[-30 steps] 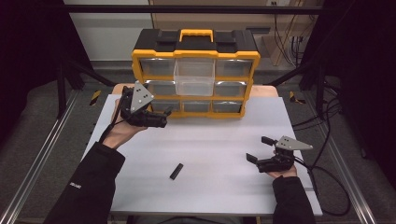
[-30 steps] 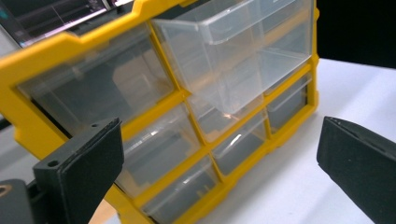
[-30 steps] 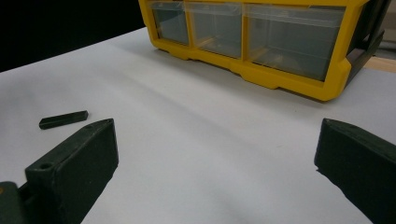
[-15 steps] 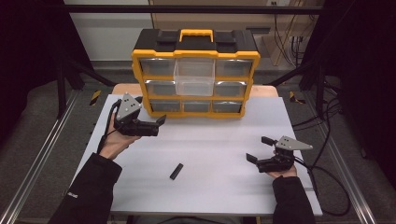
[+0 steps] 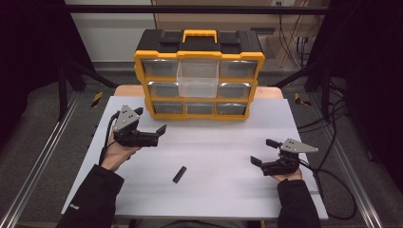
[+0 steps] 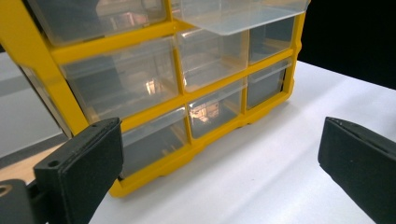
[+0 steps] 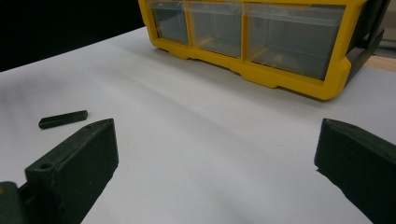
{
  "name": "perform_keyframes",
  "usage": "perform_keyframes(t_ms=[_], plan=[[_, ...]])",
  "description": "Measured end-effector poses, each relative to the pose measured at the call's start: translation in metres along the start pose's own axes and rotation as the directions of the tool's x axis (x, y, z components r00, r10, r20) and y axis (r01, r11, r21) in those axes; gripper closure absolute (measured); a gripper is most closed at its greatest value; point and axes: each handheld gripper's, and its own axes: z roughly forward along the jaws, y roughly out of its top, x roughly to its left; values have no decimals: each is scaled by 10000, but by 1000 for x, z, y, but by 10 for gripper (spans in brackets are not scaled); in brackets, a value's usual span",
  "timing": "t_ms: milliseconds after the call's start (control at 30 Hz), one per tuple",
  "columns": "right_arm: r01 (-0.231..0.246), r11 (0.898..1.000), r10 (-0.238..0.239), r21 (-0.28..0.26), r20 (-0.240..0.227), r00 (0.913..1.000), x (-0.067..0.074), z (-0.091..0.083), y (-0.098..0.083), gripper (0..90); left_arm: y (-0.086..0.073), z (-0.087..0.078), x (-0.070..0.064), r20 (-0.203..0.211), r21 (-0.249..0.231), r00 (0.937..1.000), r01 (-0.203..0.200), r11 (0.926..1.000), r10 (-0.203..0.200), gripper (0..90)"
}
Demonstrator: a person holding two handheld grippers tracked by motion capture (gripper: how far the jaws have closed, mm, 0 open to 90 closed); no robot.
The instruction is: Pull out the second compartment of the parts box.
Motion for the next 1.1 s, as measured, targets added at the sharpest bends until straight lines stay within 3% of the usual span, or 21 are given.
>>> perform_keyframes(t_ms=[233,667,800,867,967,1100], plan=[[13,10000,-13,-10,-3,10000,0,0,0,1,-14,-3,-2,143,-102,9994,315,9995,-314,0],[23,10000,-23,24,0,10000,0,0,0,1,-41,-2,-2,406,584,9960,771,9953,-795,6],[35,10000,-35,13,6,10000,0,0,0,1,-47,-4,-2,696,686,9908,1110,9915,-1157,7],[42,10000,-42,8,3,10000,0,0,0,1,-49,-5,-4,664,798,9925,973,9920,-1027,7],[36,10000,-36,9,0,10000,0,0,0,1,-55,-6,-4,1002,916,9868,1180,9888,-1270,7],[39,10000,-39,-8,-9,10000,0,0,0,1,-59,-7,-7,1032,951,9876,1087,9895,-1184,7]])
